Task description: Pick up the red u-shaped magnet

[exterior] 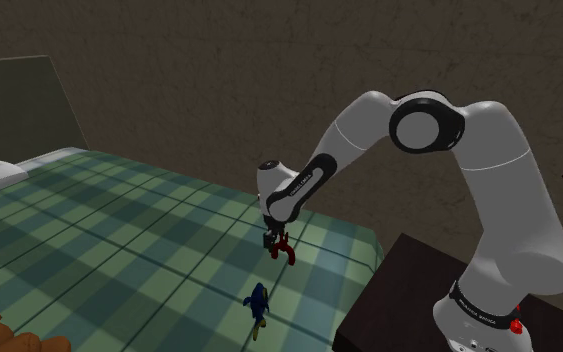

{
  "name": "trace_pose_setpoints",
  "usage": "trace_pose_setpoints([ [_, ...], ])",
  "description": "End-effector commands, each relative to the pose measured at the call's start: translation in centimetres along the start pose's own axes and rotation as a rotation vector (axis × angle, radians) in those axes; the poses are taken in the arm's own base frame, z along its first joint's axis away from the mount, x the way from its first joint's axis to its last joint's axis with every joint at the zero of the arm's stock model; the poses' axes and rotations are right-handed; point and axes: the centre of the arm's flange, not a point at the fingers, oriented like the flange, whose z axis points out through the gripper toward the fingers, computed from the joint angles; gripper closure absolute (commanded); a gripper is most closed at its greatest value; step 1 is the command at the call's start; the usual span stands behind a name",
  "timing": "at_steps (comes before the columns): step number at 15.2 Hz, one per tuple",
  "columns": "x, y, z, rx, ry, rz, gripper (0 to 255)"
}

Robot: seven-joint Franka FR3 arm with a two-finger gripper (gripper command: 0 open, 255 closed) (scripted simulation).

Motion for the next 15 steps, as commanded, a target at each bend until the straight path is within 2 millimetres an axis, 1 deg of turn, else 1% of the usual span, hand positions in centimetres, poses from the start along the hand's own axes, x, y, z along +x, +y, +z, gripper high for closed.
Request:
trace_pose_setpoints([
  [1,0.2,0.1,1.1,0.0,0.0,0.0,0],
  [3,0.3,0.1,2.1,0.0,0.0,0.0,0],
  [5,0.3,0.1,2.4,0.0,0.0,0.0,0],
  [6,0.3,0.1,2.5,0.0,0.0,-0.001,255],
  [15,0.3,0.1,2.4,0.0,0.0,0.0,255],
])
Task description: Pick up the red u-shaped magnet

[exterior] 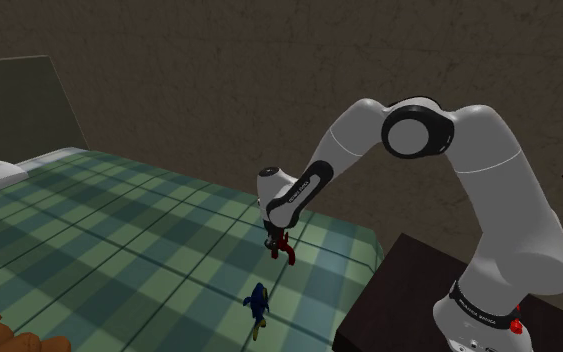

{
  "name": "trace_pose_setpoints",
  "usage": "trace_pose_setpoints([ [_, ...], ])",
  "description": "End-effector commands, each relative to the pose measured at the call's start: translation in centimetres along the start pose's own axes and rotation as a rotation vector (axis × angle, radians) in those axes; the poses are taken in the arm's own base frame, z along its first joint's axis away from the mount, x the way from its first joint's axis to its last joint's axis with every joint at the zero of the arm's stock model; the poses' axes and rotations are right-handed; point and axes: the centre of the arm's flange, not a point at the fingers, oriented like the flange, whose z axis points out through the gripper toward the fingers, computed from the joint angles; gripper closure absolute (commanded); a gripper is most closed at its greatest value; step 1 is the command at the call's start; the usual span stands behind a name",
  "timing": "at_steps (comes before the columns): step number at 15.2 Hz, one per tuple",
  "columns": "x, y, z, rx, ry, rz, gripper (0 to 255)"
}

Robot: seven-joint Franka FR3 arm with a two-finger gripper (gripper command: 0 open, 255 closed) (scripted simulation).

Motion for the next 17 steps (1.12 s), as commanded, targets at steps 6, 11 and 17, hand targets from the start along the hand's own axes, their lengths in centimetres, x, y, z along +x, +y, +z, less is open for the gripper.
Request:
trace_pose_setpoints([
  [6,-0.3,0.0,-3.1,0.0,0.0,0.0,255],
  [11,-0.6,0.0,-5.8,0.0,0.0,0.0,255],
  [17,-0.8,0.0,-8.0,0.0,0.0,0.0,255],
])
